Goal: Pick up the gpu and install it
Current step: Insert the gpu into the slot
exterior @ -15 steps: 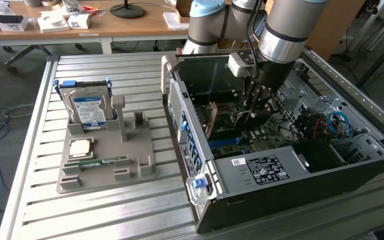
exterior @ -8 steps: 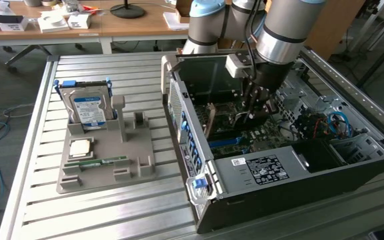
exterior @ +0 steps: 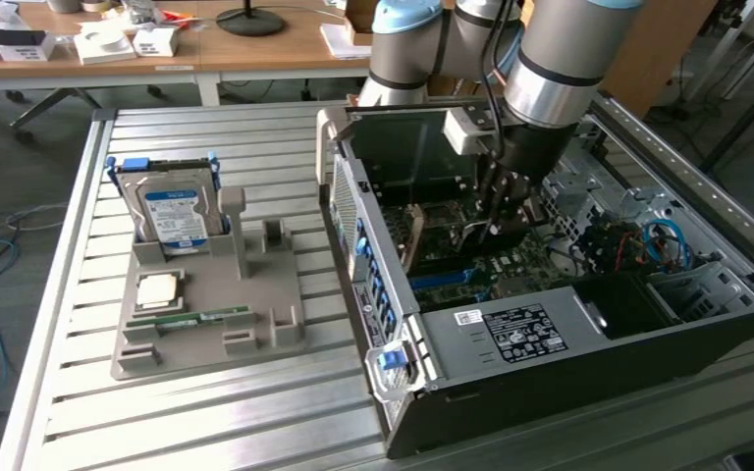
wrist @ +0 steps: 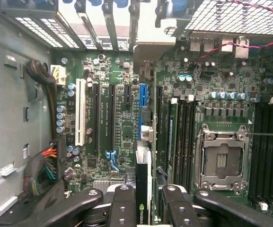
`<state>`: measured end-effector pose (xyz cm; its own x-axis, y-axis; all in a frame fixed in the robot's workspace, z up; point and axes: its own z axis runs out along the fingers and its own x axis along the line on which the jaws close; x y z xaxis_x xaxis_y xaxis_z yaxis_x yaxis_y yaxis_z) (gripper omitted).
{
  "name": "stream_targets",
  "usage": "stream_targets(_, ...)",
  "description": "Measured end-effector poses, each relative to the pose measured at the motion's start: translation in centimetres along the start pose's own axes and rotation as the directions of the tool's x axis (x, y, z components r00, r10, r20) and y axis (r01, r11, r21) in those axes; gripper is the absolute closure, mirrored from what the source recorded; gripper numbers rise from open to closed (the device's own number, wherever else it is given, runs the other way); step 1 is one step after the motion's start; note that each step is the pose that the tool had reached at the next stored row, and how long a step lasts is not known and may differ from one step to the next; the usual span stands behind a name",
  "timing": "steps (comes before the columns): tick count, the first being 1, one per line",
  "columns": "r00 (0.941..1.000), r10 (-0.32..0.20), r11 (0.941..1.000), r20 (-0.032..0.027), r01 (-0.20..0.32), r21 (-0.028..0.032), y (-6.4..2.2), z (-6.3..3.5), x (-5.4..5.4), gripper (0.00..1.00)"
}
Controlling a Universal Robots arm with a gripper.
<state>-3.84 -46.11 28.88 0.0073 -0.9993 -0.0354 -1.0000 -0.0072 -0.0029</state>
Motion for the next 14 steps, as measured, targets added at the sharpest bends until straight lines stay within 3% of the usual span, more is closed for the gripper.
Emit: stream_targets(14,1.0000,0.000,1.0000,0.0002,0.000,0.0001,0.09,0.38,0.01,0.74)
